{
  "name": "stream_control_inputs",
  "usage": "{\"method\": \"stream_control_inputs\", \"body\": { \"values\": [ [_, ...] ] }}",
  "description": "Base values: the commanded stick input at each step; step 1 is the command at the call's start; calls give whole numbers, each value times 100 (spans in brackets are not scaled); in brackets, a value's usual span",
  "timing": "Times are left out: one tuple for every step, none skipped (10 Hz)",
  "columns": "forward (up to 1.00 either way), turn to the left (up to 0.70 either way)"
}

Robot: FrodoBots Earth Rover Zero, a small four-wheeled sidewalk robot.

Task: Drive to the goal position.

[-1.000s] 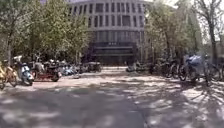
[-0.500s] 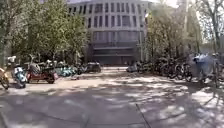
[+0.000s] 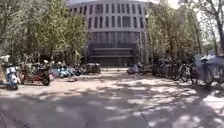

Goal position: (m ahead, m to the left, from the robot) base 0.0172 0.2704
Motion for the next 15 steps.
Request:
{"method": "stream_control_inputs", "body": {
  "values": [
    [70, 0],
    [70, 0],
    [70, 0],
    [70, 0],
    [70, 0],
    [70, 1],
    [70, 2],
    [70, 1],
    [70, 0],
    [70, 0],
    [70, 1],
    [70, 7],
    [70, 25],
    [70, 35],
    [70, 35]
  ]
}}
